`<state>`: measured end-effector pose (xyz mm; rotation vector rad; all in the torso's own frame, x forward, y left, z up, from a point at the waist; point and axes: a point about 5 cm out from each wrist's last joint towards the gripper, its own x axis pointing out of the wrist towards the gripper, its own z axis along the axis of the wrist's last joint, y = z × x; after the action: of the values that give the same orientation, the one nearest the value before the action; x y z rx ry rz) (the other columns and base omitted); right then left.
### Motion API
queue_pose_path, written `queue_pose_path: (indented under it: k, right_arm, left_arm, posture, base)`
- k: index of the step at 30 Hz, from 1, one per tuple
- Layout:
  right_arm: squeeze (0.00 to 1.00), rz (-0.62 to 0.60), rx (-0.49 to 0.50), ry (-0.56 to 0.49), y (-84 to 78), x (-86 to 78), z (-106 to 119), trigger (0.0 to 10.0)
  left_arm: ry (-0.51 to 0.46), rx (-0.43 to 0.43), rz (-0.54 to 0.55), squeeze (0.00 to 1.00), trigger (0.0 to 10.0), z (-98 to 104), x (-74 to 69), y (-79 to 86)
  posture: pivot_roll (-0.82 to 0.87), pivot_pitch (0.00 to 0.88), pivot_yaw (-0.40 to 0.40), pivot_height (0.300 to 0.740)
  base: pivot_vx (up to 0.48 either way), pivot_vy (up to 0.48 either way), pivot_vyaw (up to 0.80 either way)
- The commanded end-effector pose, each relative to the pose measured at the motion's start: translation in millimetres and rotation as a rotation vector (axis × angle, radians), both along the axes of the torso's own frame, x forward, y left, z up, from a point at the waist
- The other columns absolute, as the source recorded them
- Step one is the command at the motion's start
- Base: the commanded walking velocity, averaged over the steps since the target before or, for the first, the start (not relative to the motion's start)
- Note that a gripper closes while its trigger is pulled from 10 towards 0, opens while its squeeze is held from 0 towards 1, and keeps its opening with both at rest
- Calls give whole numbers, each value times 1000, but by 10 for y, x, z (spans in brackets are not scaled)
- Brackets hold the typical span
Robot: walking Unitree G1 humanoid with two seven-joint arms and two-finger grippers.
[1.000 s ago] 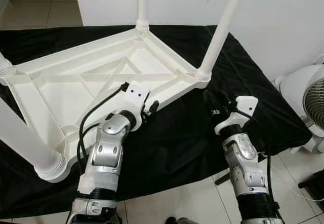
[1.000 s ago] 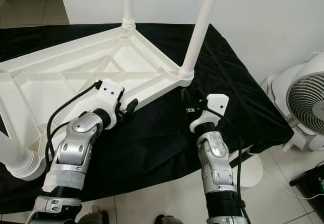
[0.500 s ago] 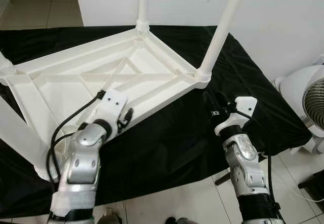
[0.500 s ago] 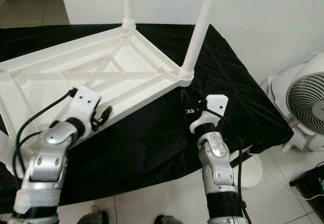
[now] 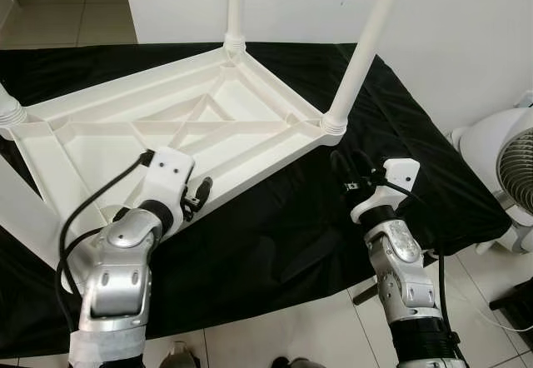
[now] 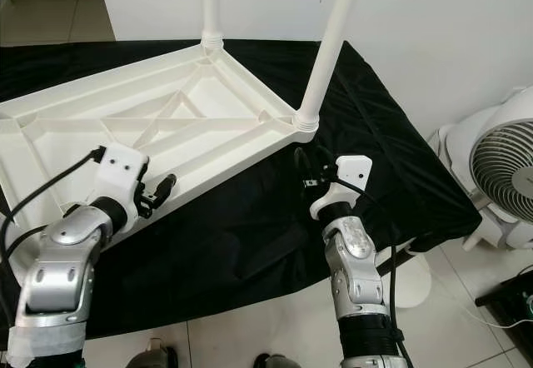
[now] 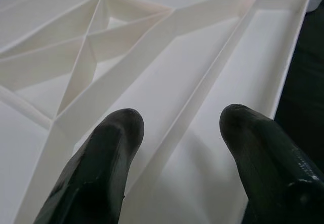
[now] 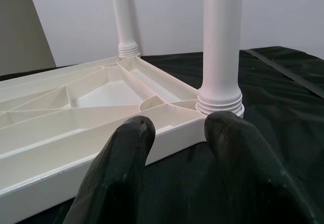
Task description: Building children table
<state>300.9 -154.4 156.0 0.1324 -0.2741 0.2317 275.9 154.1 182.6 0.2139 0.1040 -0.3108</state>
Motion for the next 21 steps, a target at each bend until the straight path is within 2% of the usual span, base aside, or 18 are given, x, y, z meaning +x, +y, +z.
queue_pose_path:
  k: [1,7,8,9,11,21]
  right_arm:
    - [0,4,-20,20,-17,-5,-45,10000]
    - [0,6,-25,20,-18,-12,-48,10000]
    - [0,6,-26,21,-20,-16,-53,10000]
    - [0,6,-26,21,-20,-16,-53,10000]
    - [0,4,-26,24,-21,-19,-58,10000]
    - [0,-4,-27,22,-28,-19,-51,10000]
  left_arm:
    - [42,-6,-163,0,10000,-34,-75,-94]
    - [47,8,-210,0,10000,-52,-127,-134]
    - [66,42,-251,0,10000,-109,-176,-166]
    - [66,42,-251,0,10000,-109,-176,-166]
    - [106,105,-280,0,10000,-224,-219,-183]
    - [159,148,-225,0,10000,-321,-159,-120]
  posture:
    - [111,86,-91,740]
    - [112,88,-91,740]
    - [113,93,-91,740]
    - [113,93,-91,740]
    - [110,100,-87,740]
    - [102,103,-84,740]
  base:
    - [0,0,0]
    - [0,0,0]
    - [0,0,0]
    - [0,0,0]
    - [0,0,0]
    - [0,0,0]
